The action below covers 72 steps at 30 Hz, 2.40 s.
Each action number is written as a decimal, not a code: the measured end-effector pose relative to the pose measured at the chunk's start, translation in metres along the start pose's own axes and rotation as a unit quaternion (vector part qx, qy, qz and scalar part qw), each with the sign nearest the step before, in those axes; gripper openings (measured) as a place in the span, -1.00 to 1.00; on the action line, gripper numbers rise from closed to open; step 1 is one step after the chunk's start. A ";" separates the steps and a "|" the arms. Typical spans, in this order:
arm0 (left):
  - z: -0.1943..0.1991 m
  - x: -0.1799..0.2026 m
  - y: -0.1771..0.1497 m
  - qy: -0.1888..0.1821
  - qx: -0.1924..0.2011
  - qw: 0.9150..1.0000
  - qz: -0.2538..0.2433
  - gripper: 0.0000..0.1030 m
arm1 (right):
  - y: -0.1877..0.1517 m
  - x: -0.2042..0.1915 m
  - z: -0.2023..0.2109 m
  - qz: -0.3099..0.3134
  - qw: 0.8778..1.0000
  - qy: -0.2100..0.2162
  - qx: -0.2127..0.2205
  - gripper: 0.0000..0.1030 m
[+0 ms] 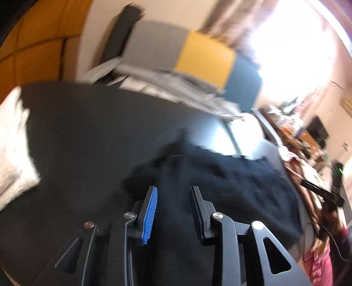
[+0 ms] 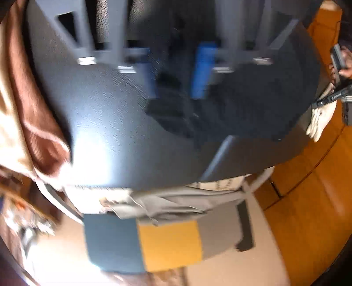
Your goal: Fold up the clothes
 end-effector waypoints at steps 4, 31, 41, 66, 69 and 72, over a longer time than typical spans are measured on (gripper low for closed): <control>-0.015 0.042 -0.021 -0.034 -0.020 0.998 -0.057 -0.41 | 0.011 -0.032 -0.028 0.074 0.997 -0.004 -0.016 0.48; -0.016 0.050 -0.024 -0.063 -0.011 0.995 -0.072 -0.35 | 0.036 -0.004 -0.083 0.061 0.991 -0.101 -0.057 -0.13; -0.054 0.043 -0.030 0.012 -0.051 0.990 -0.130 -0.35 | -0.001 -0.075 -0.020 0.107 0.992 0.049 -0.039 0.23; -0.056 0.096 -0.023 -0.004 -0.042 0.979 -0.198 -0.27 | -0.039 -0.106 0.005 0.070 0.997 0.003 0.013 0.58; -0.078 0.060 -0.024 -0.021 -0.054 0.994 -0.095 -0.20 | -0.029 -0.103 -0.026 0.075 0.997 -0.028 -0.005 0.61; -0.077 0.044 -0.022 -0.056 -0.045 0.997 -0.032 -0.37 | -0.041 -0.076 -0.061 0.069 0.994 -0.087 -0.025 0.86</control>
Point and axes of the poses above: each gripper's, at about its wrist camera, not at the fingertips, and z roughly against the way its jaws point, x to its right, y to its top, the point moved 7 cm from there along -z, roughly the way its jaws point
